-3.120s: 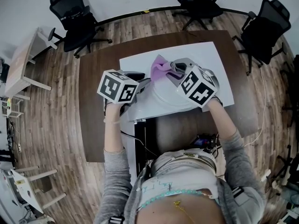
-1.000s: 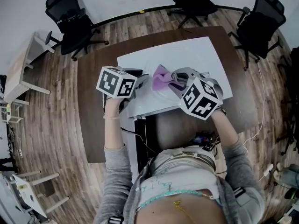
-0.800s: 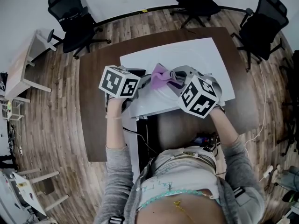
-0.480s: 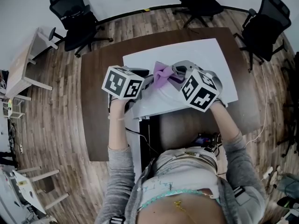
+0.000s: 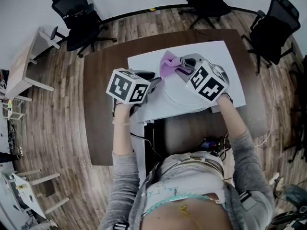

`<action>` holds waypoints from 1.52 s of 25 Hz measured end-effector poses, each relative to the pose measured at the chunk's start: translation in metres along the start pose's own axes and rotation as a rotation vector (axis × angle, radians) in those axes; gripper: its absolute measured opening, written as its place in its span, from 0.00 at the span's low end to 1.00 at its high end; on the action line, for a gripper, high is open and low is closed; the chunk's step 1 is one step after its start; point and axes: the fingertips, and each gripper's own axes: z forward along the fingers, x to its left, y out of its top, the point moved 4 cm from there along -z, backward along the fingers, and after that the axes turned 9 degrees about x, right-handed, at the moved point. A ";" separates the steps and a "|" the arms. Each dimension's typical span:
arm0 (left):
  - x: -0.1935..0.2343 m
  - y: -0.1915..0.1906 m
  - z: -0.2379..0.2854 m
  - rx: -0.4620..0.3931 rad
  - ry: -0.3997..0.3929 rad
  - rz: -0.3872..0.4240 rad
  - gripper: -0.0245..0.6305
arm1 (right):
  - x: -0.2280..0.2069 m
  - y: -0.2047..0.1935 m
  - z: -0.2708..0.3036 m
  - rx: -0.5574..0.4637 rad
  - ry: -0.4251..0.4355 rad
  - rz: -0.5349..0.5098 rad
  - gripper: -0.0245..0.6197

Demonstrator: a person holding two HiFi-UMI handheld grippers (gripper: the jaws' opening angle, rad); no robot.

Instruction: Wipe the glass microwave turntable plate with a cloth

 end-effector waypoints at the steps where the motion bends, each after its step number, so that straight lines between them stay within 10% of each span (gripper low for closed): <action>1: 0.000 0.000 0.000 0.000 0.000 0.000 0.23 | -0.003 -0.002 0.001 -0.001 -0.009 0.009 0.21; 38: 0.003 -0.002 0.004 0.003 0.000 -0.004 0.23 | 0.006 -0.089 -0.067 0.132 -0.149 0.116 0.21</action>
